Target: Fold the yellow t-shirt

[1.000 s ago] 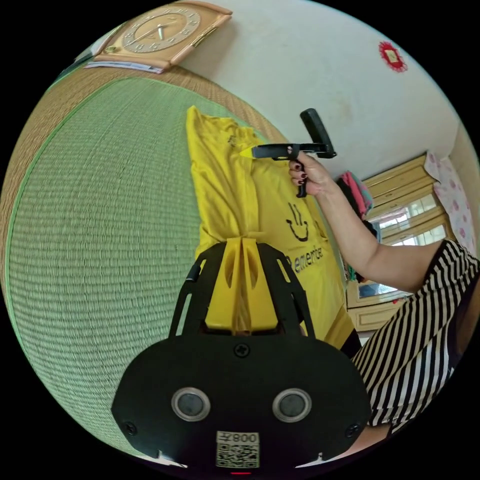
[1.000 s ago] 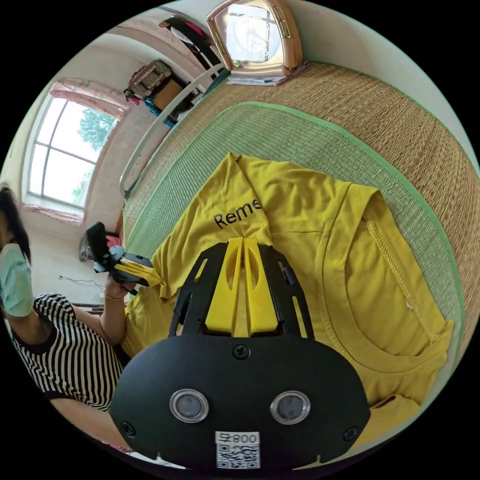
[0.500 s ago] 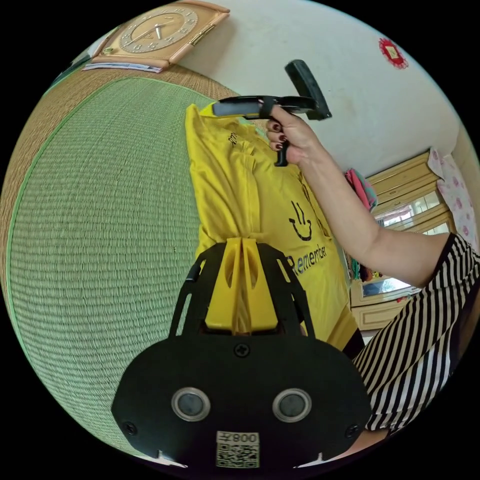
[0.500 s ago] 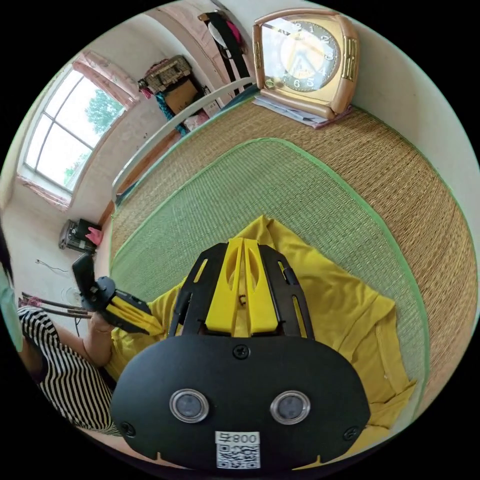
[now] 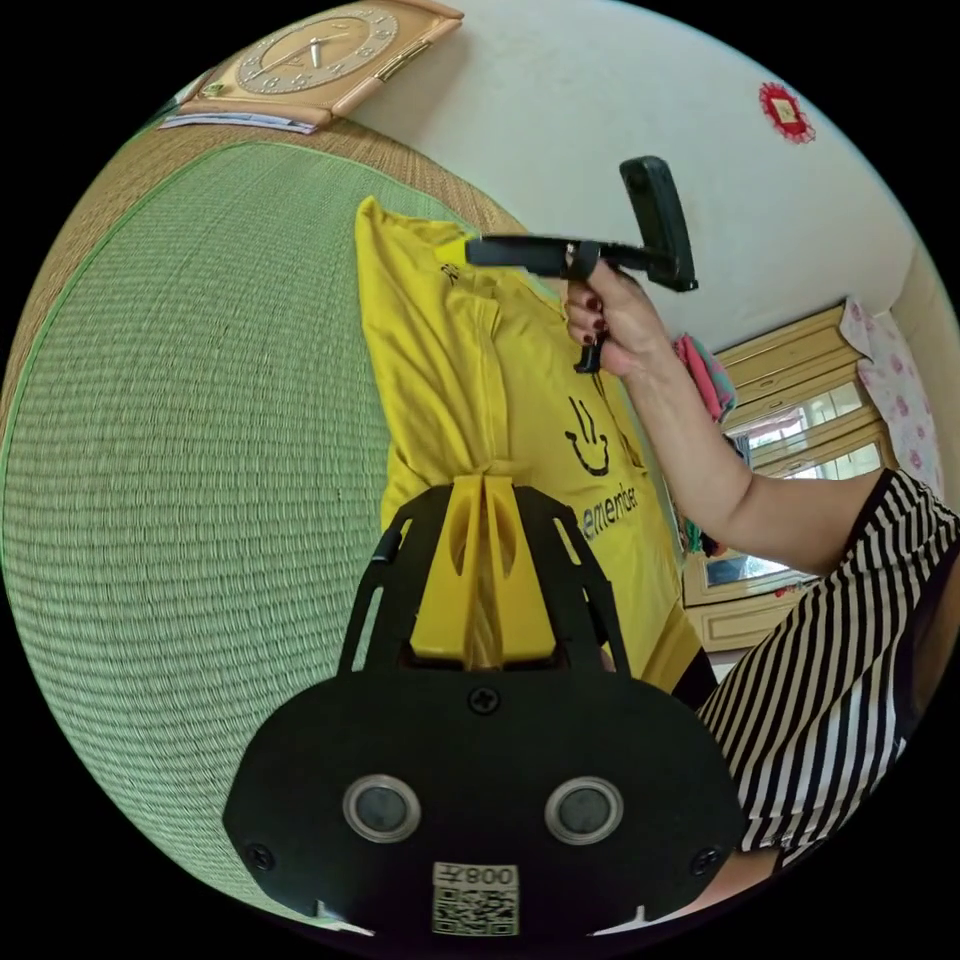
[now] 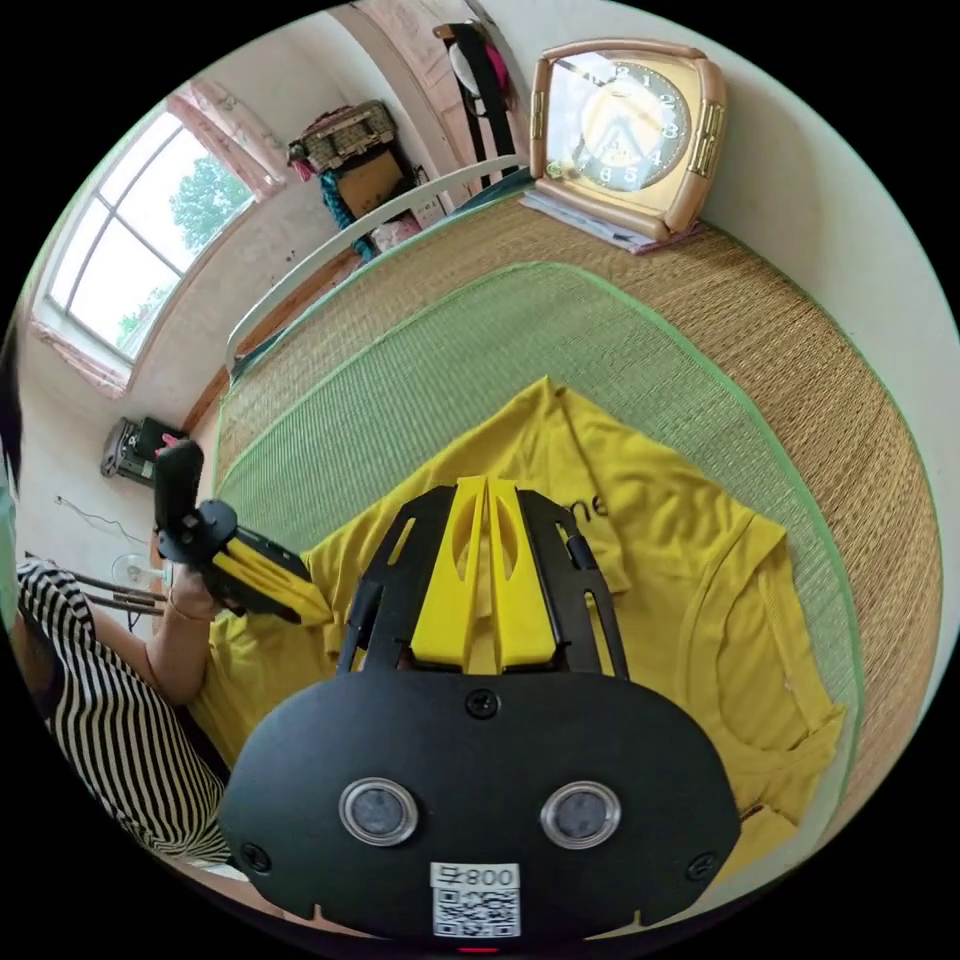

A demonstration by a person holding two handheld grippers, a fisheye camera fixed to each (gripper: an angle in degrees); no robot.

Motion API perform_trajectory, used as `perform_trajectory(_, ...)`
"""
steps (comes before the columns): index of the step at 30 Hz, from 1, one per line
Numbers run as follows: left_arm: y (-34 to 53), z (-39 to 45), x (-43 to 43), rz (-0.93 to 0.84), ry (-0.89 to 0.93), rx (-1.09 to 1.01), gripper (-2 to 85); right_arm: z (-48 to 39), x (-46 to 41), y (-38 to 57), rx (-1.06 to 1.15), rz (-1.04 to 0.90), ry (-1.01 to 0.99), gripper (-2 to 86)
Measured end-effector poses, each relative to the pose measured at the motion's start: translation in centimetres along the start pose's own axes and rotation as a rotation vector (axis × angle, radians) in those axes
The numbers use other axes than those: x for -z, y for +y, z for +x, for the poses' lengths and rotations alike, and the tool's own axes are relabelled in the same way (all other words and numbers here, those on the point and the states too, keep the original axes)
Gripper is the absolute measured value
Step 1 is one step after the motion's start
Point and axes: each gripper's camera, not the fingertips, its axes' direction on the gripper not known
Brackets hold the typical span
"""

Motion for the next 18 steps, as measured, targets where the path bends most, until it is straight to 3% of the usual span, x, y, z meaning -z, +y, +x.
perform_trajectory(2,0.2,0.0,0.1,0.004,0.001,-0.008,0.2,-0.4,-1.7,1.7,0.005,-0.074,0.034,0.2)
perform_trajectory(8,1.1,-0.7,0.4,0.044,0.022,0.002,0.2,-0.4,-0.3,4.0,-0.013,0.063,-0.026,0.2)
perform_trajectory(12,1.6,-0.9,0.1,0.017,0.004,-0.006,0.2,0.0,-3.0,4.1,-0.012,-0.048,0.059,0.2)
perform_trajectory(18,2.8,-1.3,0.2,0.034,-0.057,0.005,0.2,-1.4,-1.4,5.8,0.036,0.022,-0.066,0.1)
